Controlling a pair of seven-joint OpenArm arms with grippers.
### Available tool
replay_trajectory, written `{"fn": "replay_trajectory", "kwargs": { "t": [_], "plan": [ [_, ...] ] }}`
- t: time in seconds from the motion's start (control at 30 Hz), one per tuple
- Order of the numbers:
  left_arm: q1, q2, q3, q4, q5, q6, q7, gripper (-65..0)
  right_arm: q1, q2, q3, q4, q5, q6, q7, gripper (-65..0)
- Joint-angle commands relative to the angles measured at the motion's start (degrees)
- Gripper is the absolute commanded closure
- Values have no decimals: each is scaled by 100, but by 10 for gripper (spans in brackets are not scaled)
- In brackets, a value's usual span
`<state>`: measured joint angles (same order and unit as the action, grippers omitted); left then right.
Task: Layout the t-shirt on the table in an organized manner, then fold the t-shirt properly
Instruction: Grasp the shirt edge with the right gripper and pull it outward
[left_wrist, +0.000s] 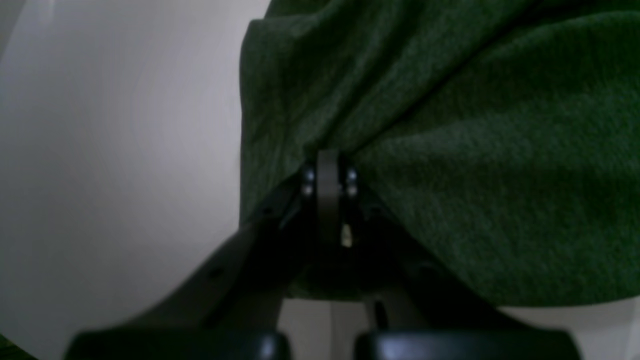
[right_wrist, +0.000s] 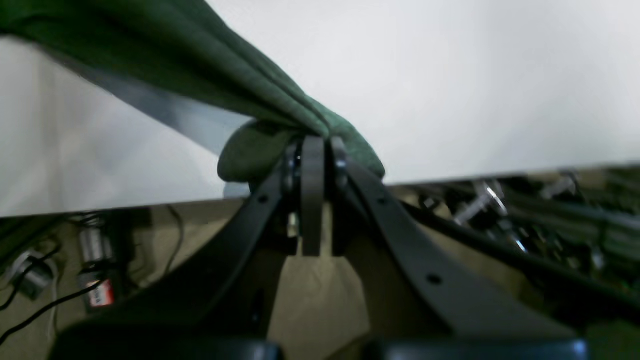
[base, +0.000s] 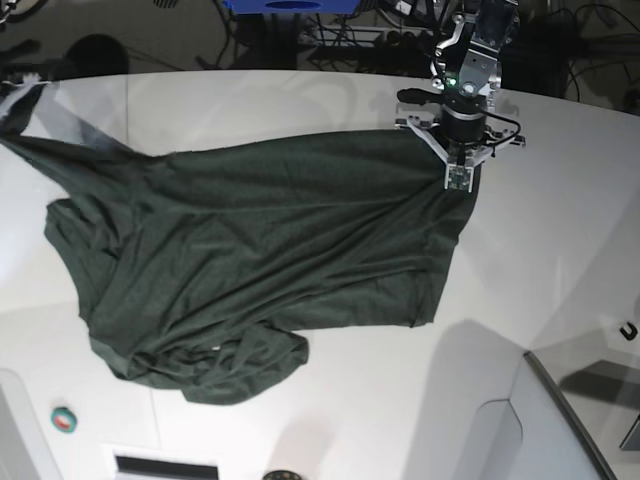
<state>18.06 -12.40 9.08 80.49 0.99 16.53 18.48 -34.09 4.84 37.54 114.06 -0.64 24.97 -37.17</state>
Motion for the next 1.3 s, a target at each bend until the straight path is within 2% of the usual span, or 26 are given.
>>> {"fn": "replay_trajectory", "kwargs": {
  "t": [0.0,0.17,0.57,0.67,0.73,0.9,1.1,1.27],
  "plan": [
    [-17,-30,-16,105,28,56,-103,0,-51,65,163,124,-45,-22,82,-6],
    [62,-30,-25,140,28,56,-103,0,-271,57,585,124,-10,-22,117,-6],
    [466,-127,-25,1230,28,56,-77,0,-227,65,514,132,-37,-22,117,-5],
    [448,-127,-25,1265,28,56,-77,0,55,100,409,132,-37,-14,117,-3],
    [422,-109,-33,1134,28,65,-77,0,310,118,198,132,-45,-14,117,-3],
    [106,-65,-33,597,28,74,-94,0,890,399,-725,115,-45,-14,82,-2],
    [35,-74,-33,483,19,74,-94,0,1453,417,-1640,27,-45,-14,73,-2],
    [35,-100,-33,483,28,74,-85,0,1540,417,-2246,27,-45,-22,73,-2]
  ]
}}
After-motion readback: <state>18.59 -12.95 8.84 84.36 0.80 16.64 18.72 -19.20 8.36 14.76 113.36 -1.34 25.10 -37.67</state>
